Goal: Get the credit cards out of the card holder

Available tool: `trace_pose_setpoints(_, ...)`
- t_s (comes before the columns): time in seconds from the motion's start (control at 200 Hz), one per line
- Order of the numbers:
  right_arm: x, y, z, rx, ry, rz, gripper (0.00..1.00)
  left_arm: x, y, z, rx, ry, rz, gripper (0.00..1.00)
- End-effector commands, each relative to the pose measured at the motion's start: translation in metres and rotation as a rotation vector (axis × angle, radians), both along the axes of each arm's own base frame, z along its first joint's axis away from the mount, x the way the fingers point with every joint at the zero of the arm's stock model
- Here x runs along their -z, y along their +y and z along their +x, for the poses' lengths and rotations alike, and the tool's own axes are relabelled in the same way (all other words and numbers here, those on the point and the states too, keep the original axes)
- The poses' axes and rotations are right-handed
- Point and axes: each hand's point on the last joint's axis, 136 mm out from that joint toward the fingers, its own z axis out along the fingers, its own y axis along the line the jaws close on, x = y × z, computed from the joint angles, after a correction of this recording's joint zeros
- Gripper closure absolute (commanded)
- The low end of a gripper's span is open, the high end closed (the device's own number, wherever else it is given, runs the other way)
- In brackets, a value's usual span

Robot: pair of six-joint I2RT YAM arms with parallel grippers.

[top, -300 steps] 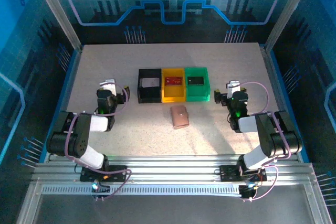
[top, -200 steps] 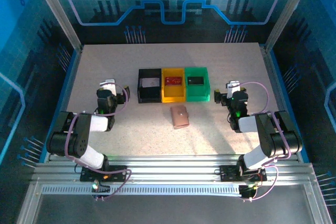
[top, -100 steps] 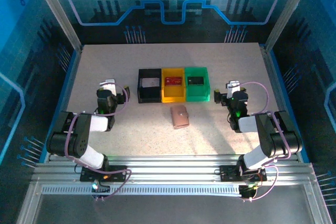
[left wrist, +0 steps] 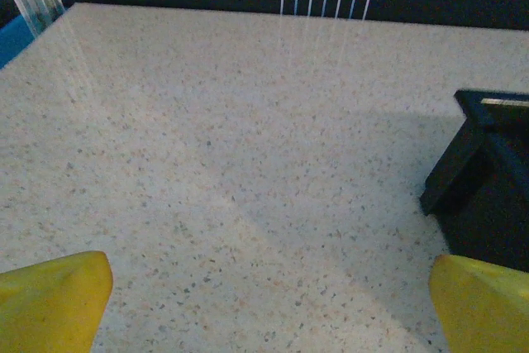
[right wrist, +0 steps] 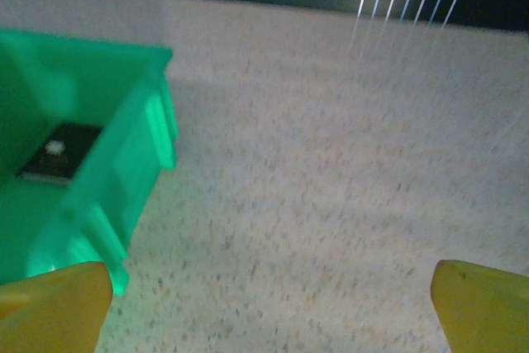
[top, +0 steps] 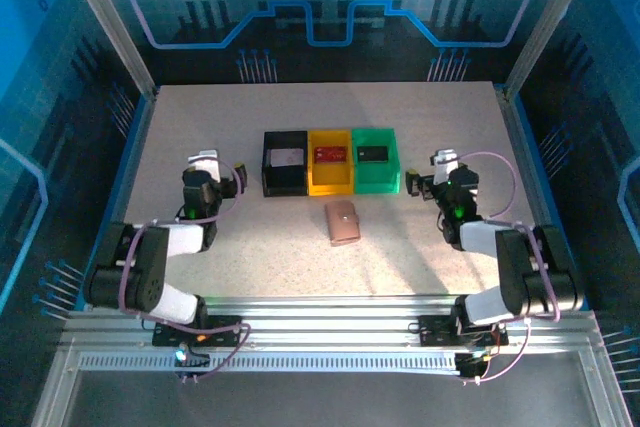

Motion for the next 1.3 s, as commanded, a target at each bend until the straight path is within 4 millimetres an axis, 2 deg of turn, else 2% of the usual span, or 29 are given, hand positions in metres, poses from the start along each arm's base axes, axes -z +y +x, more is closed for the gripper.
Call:
trace_pose_setpoints(0.0, -0.036, 0.004, -0.003, 0.024, -0.052, -0.034, 0.00, -0.032, -0.008, -0.004, 0.045, -0.023, -0.002, 0.01)
trace_pose_setpoints(0.06, -0.055, 0.008, -0.009, 0.047, -0.095, -0.018, 0.00, -0.049, -0.006, -0.009, 0.006, -0.052, -0.075, 0.01)
trace_pose_setpoints(0.12, -0.078, 0.022, -0.016, 0.011, -0.137, 0.015, 0.00, -0.069, -0.002, -0.016, -0.049, -0.074, -0.181, 0.01)
trace_pose_setpoints(0.185, -0.107, 0.043, -0.025, -0.081, -0.170, 0.128, 0.00, -0.089, -0.003, -0.026, -0.073, -0.055, -0.279, 0.01)
trace_pose_setpoints(0.22, -0.120, 0.047, -0.030, -0.094, -0.172, 0.231, 0.00, -0.099, -0.005, -0.033, -0.085, -0.037, -0.335, 0.01)
trace_pose_setpoints(0.33, -0.135, 0.052, -0.048, -0.067, -0.098, 0.574, 0.00, -0.125, -0.021, -0.051, -0.039, -0.014, -0.491, 0.01)
trace_pose_setpoints(0.41, -0.147, 0.070, -0.055, -0.169, -0.072, 0.614, 0.00, -0.130, -0.032, -0.062, -0.017, 0.003, -0.622, 0.01)
trace_pose_setpoints(0.49, -0.134, 0.083, -0.060, -0.158, 0.075, 0.552, 0.00, -0.134, -0.056, -0.070, 0.125, 0.026, -0.656, 0.01)
trace_pose_setpoints(0.605, -0.119, 0.105, -0.074, -0.185, 0.193, 0.449, 0.00, -0.122, -0.066, -0.085, 0.139, 0.122, -0.686, 0.01)
trace_pose_setpoints(0.785, -0.076, 0.130, -0.103, -0.196, 0.373, 0.294, 0.00, -0.102, -0.076, -0.114, 0.101, 0.199, -0.659, 0.01)
trace_pose_setpoints(0.97, -0.037, 0.164, -0.132, -0.245, 0.511, 0.197, 0.13, -0.082, -0.101, -0.132, 0.133, 0.282, -0.670, 0.01)
trace_pose_setpoints(1.136, -0.010, 0.176, -0.139, -0.228, 0.585, 0.039, 0.14, -0.059, -0.107, -0.143, 0.059, 0.416, -0.668, 0.01)
trace_pose_setpoints(1.251, 0.011, 0.179, -0.141, -0.195, 0.676, -0.040, 0.19, -0.041, -0.110, -0.147, 0.007, 0.477, -0.625, 0.01)
trace_pose_setpoints(1.266, 0.005, 0.184, -0.137, -0.202, 0.663, -0.031, 0.19, -0.040, -0.110, -0.148, 0.002, 0.483, -0.616, 0.01)
trace_pose_setpoints(1.296, 0.006, 0.188, -0.135, -0.208, 0.666, -0.034, 0.20, -0.037, -0.110, -0.148, -0.007, 0.491, -0.604, 0.01)
